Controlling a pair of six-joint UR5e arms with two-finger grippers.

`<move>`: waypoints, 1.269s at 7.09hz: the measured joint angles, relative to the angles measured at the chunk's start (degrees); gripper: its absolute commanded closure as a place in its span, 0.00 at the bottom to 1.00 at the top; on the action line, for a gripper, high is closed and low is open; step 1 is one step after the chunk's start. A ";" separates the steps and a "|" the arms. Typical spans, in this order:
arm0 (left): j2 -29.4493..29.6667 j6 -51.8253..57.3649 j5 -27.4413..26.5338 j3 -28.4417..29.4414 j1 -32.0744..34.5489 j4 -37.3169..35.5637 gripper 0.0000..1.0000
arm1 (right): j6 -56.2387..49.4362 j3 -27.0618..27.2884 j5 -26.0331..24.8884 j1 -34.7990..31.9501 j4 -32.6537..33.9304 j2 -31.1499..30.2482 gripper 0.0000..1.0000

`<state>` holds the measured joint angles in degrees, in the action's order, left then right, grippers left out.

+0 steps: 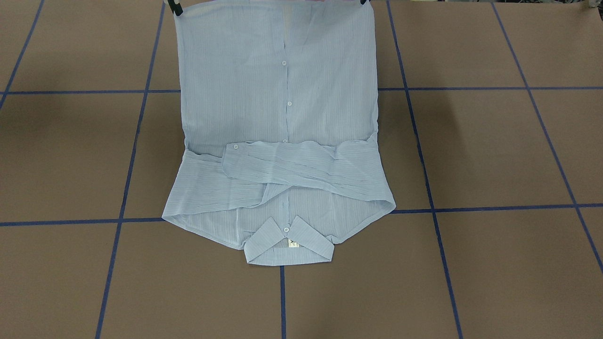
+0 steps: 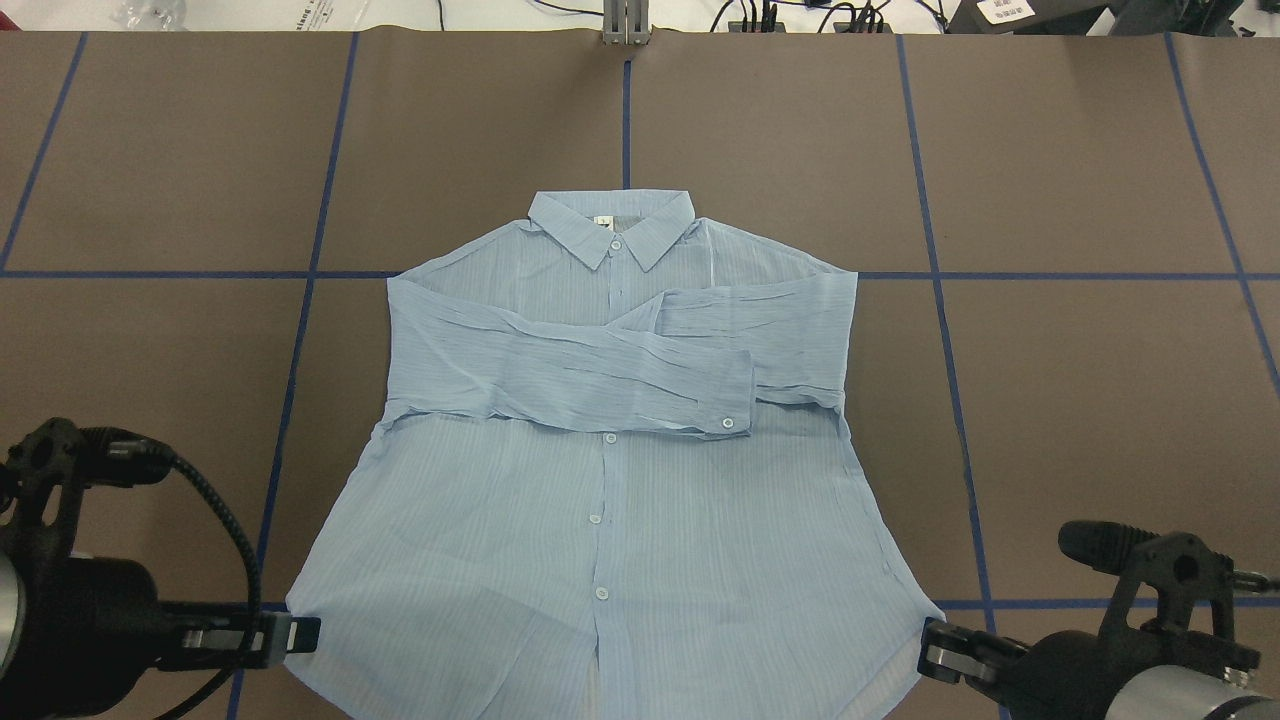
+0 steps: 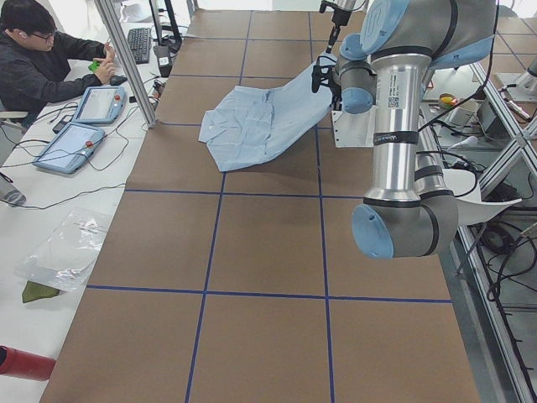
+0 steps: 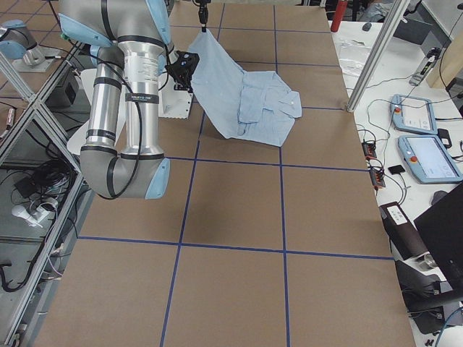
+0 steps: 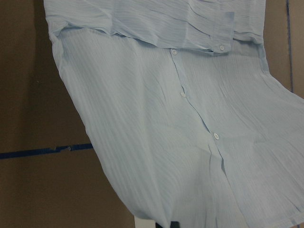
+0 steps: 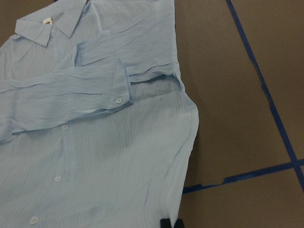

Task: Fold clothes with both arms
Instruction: 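Lift the hem with both grippers and fold it toward the collar, then release the hem and raise both grippers above the folded shirt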

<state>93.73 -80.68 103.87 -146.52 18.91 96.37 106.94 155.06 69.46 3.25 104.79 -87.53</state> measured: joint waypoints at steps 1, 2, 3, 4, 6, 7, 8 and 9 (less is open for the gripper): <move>4.08 0.48 -1.22 6.18 3.18 -0.30 1.00 | -1.63 -3.29 0.07 -3.35 2.60 6.16 1.00; 8.23 1.36 -2.91 12.31 6.36 -0.41 1.00 | -3.02 -7.03 0.07 -7.20 4.34 11.58 1.00; 11.80 2.14 -4.32 17.42 9.59 -0.44 1.00 | -4.91 -10.42 0.03 -11.22 4.97 15.13 1.00; 14.28 2.60 -5.66 21.14 12.31 -0.42 1.00 | -7.06 -13.61 -0.03 -15.27 4.97 17.51 1.00; 18.43 3.02 -10.81 27.58 15.03 -0.32 1.00 | -10.13 -23.40 0.37 -23.89 2.99 22.89 1.00; 20.10 3.12 -12.79 30.75 15.51 -0.10 1.00 | -11.95 -29.05 0.99 -27.39 -0.86 24.21 1.00; 21.78 3.25 -14.23 34.59 15.87 1.00 1.00 | -13.76 -35.41 2.03 -30.45 -6.51 24.74 1.00; 22.97 3.28 -15.40 39.24 16.19 3.85 1.00 | -15.31 -41.82 2.94 -32.55 -12.23 24.92 1.00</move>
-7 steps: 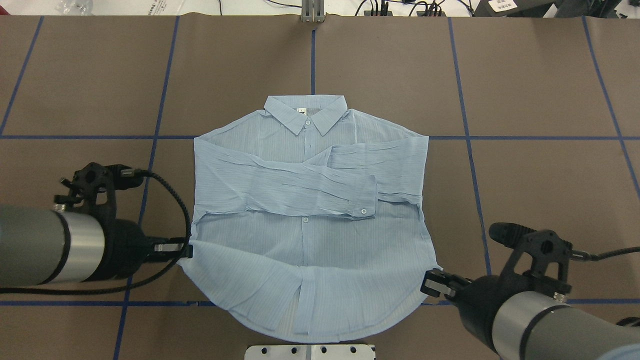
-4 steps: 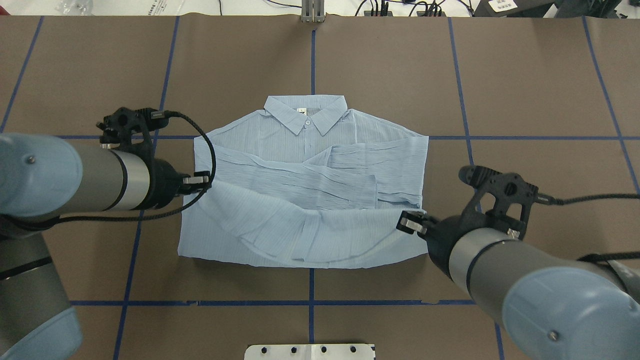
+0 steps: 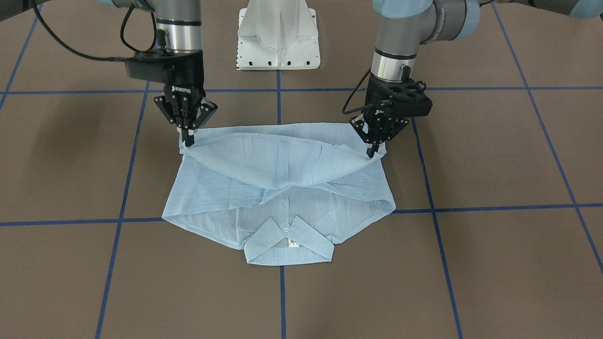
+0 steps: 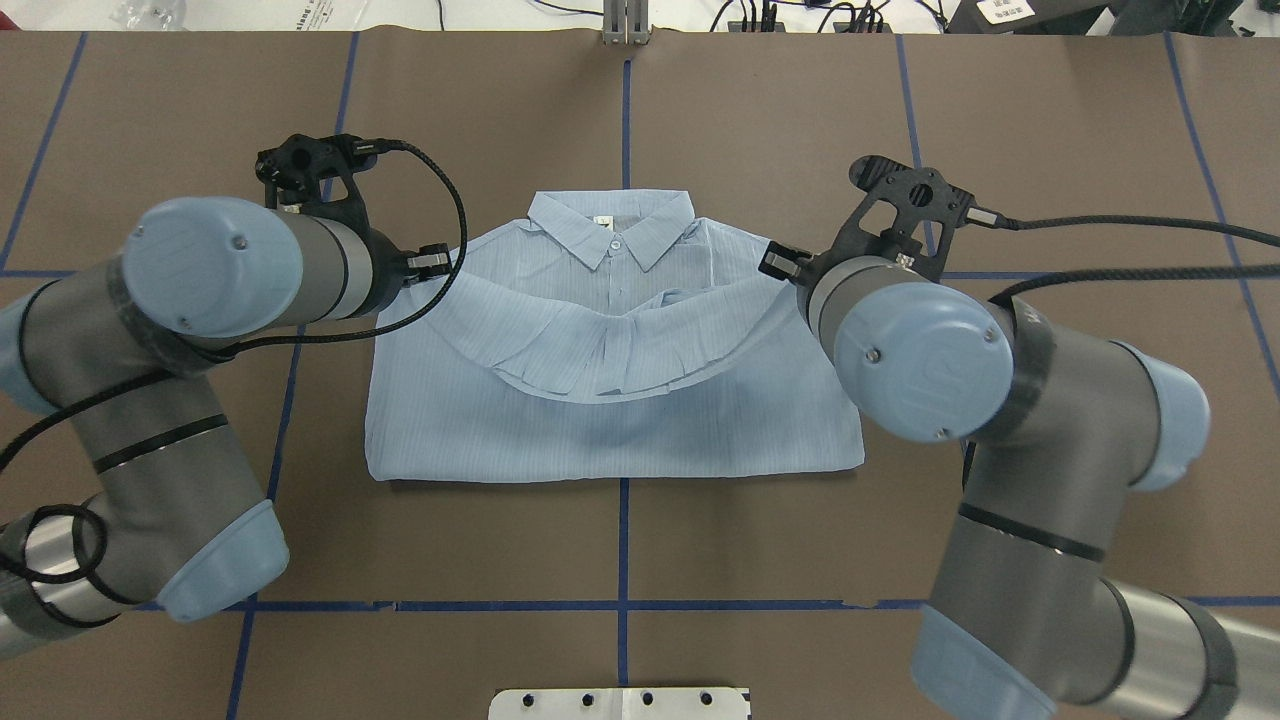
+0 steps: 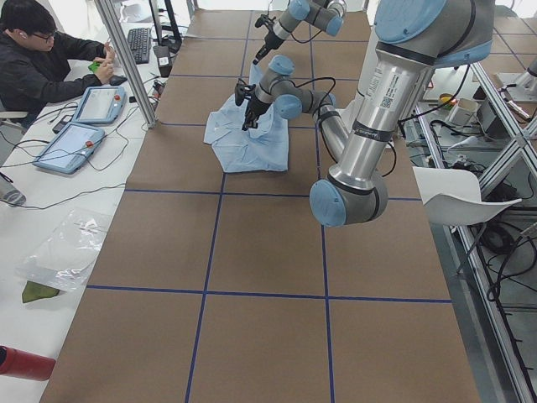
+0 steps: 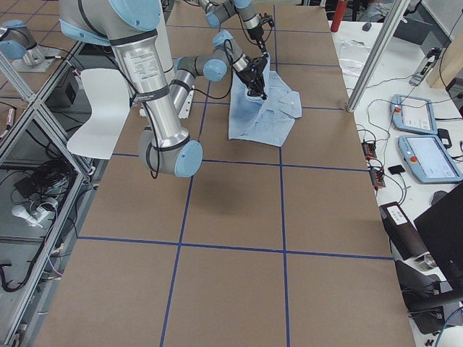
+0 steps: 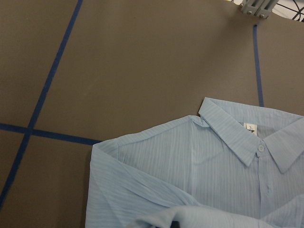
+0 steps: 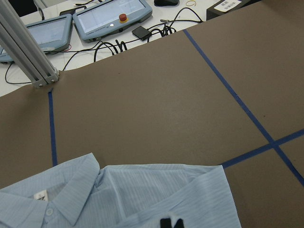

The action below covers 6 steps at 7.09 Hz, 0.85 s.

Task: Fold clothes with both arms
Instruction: 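Release the hem and raise both grippers above the folded shirt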

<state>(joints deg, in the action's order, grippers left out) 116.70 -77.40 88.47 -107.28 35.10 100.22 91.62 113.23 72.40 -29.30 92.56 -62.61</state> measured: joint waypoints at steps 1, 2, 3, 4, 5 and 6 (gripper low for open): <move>0.65 0.14 -1.54 5.92 0.21 4.81 1.00 | -1.33 -6.58 0.88 -1.52 -5.68 0.02 1.00; 1.09 0.51 -2.78 12.19 0.27 10.48 1.00 | -2.48 -12.17 1.87 -2.75 -10.64 0.03 1.00; 1.70 1.01 -3.31 17.73 0.28 15.23 1.00 | -3.20 -16.04 2.52 -3.48 -14.07 0.05 1.00; 2.53 1.75 -3.49 21.58 0.28 18.27 1.00 | -3.50 -18.23 2.79 -3.78 -16.04 0.07 1.00; 3.20 3.07 -3.42 23.27 0.56 20.09 1.00 | -3.66 -19.00 2.88 -4.02 -16.80 0.11 1.00; 3.63 4.67 -3.15 23.72 1.45 21.59 1.00 | -3.97 -19.13 2.91 -4.47 -17.08 0.34 1.00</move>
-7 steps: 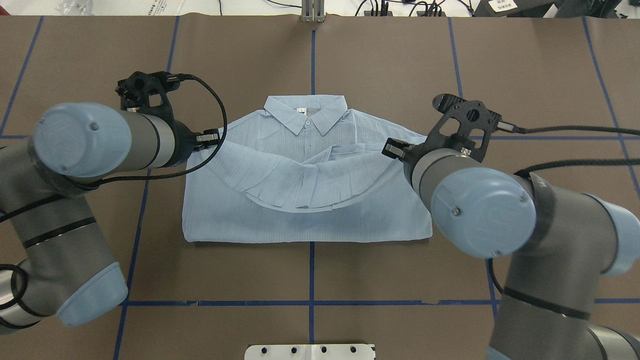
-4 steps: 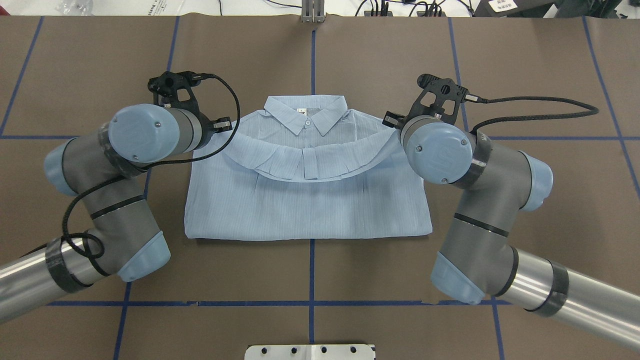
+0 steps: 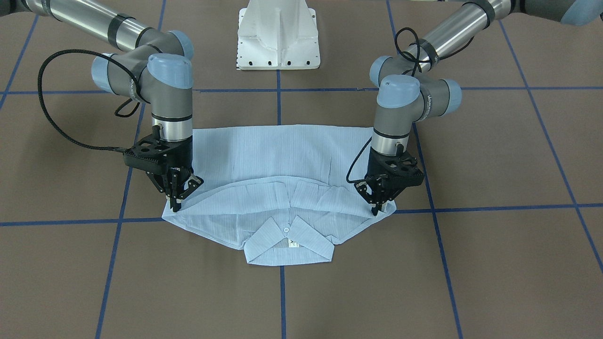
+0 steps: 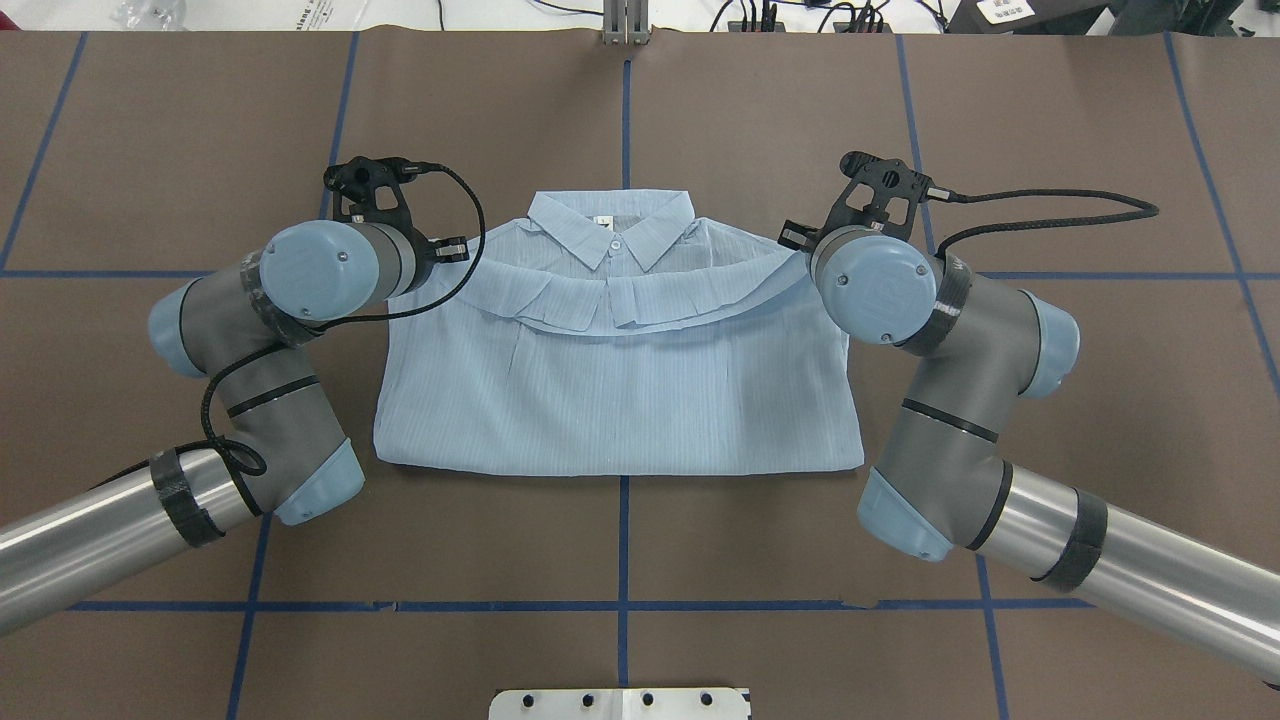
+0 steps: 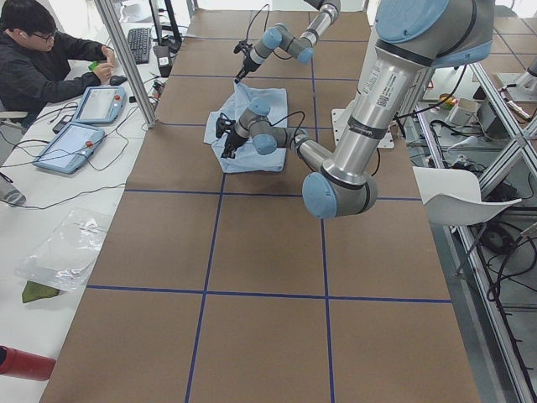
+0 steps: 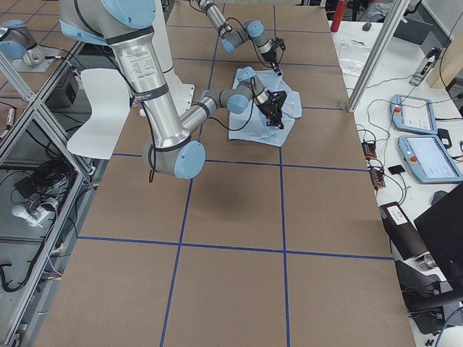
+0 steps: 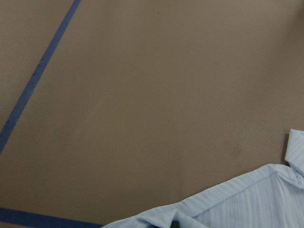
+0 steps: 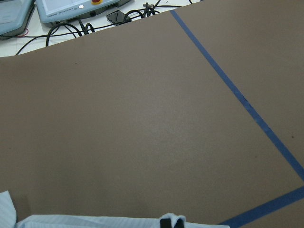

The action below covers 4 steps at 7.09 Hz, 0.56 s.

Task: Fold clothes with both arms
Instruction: 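Release the hem and raise both grippers above the folded shirt, then lower the left gripper to the shirt side edge nearest it and grasp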

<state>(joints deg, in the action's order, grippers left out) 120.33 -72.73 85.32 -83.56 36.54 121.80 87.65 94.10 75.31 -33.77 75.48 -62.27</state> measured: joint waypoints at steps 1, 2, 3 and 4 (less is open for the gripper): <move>0.17 1.31 0.53 0.09 1.32 0.84 1.00 | -0.44 -0.13 0.01 -0.44 -0.05 0.29 1.00; 0.20 2.72 1.25 0.15 2.36 1.17 0.67 | -0.75 -0.52 0.01 -0.66 -0.07 0.42 0.78; 0.14 3.87 1.72 0.20 2.90 1.28 0.01 | -0.91 -1.13 0.01 -0.73 -0.07 0.45 0.01; -0.03 5.21 1.96 0.19 3.09 1.34 0.00 | -1.72 -1.64 0.03 -0.79 -0.07 0.44 0.00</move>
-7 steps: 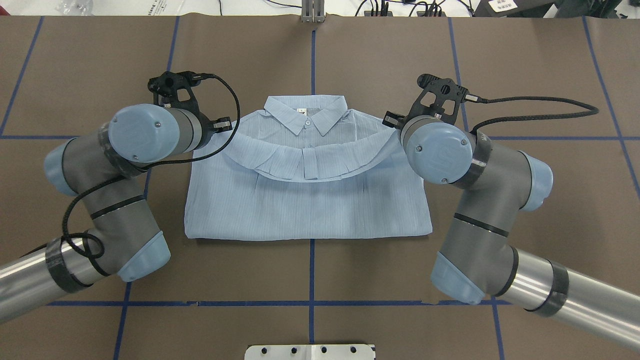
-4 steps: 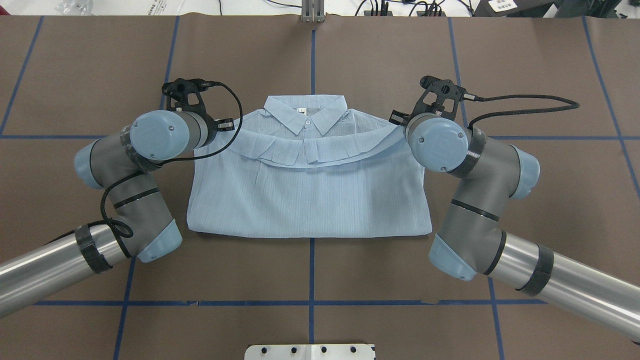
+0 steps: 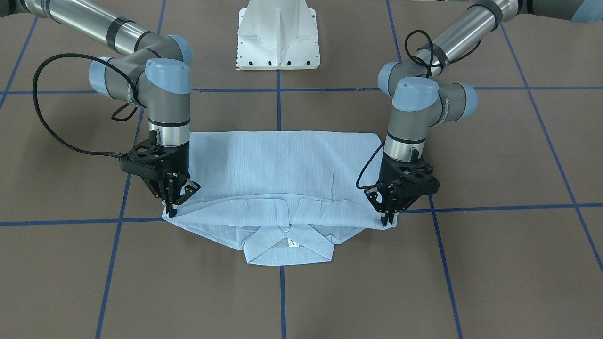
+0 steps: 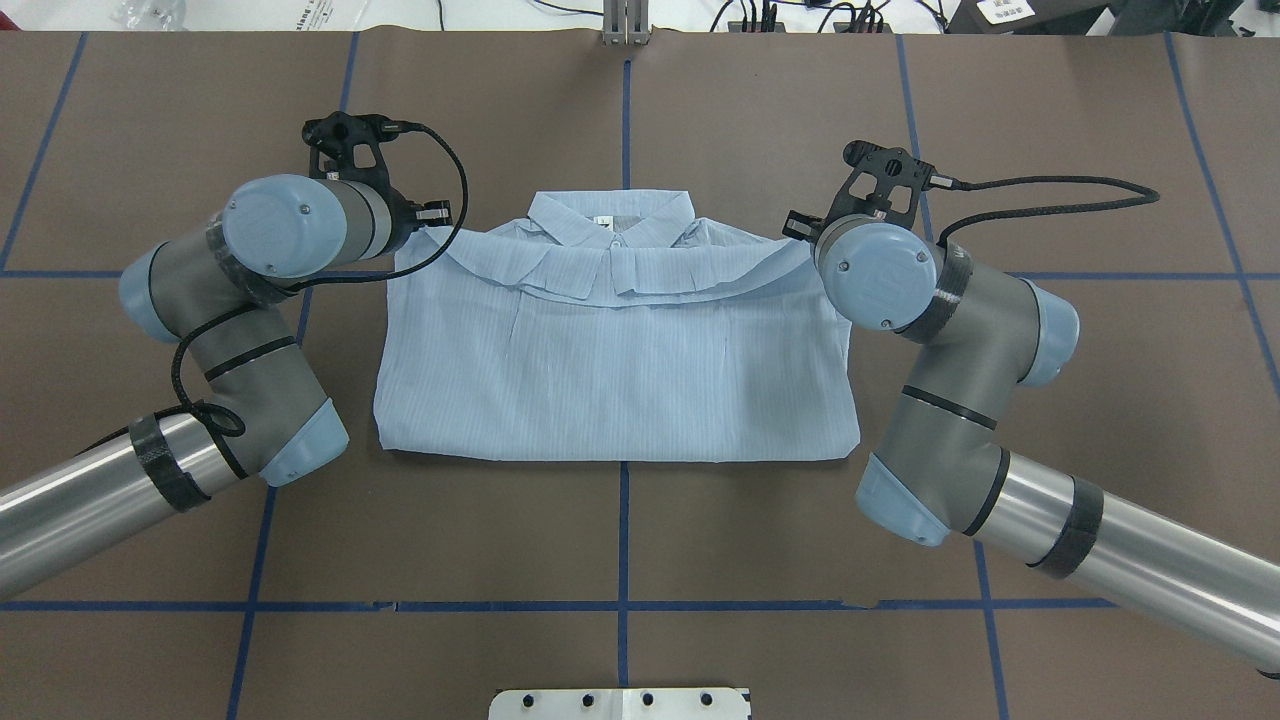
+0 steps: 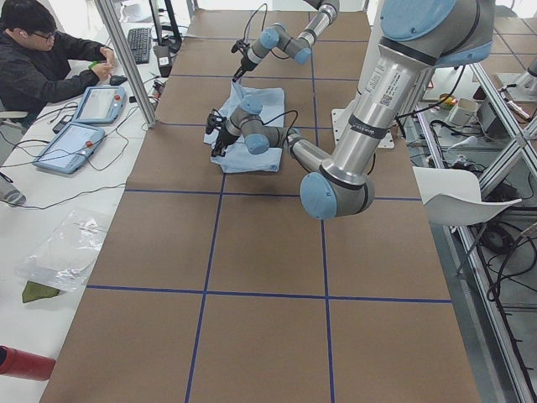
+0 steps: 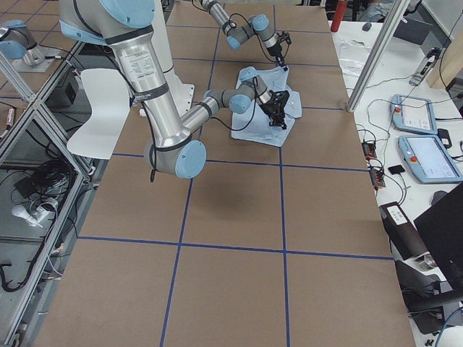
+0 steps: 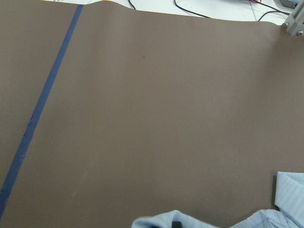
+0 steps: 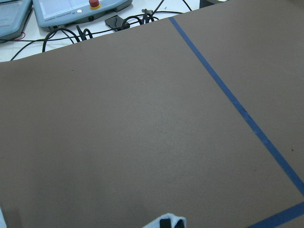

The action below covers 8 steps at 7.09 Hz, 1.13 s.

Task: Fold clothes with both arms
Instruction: 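Lower the left gripper to the shirt side edge nearest it and grasp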

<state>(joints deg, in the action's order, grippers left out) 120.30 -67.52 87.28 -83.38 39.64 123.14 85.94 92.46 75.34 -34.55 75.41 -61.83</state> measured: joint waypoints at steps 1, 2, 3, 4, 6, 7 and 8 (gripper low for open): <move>-0.26 2.37 0.84 -0.32 0.13 0.05 0.00 | -1.79 -0.06 0.60 -0.18 -0.02 -0.04 0.00; -0.96 4.76 3.02 -1.59 0.30 0.09 0.00 | -3.25 0.20 2.18 -0.53 -0.10 -0.01 0.00; -2.50 5.84 5.67 -4.29 0.41 0.14 0.00 | -3.93 0.46 3.63 -0.84 -0.20 0.07 0.00; -4.82 5.99 8.29 -8.46 0.27 0.16 0.00 | -4.19 0.66 4.28 -0.97 -0.24 0.11 0.00; -10.60 4.36 11.66 -16.41 -2.10 0.47 0.00 | -4.29 0.76 4.54 -0.98 -0.26 0.13 0.00; -13.26 2.23 11.81 -18.44 -4.55 1.92 0.00 | -4.29 0.81 4.55 -0.98 -0.26 0.13 0.00; -16.14 0.20 11.22 -19.24 -6.88 4.75 0.00 | -4.29 0.83 4.55 -1.01 -0.26 0.12 0.00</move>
<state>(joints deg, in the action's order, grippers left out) 104.16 -67.32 98.50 -102.62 32.76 127.89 81.65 93.29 79.89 -35.56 75.15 -61.72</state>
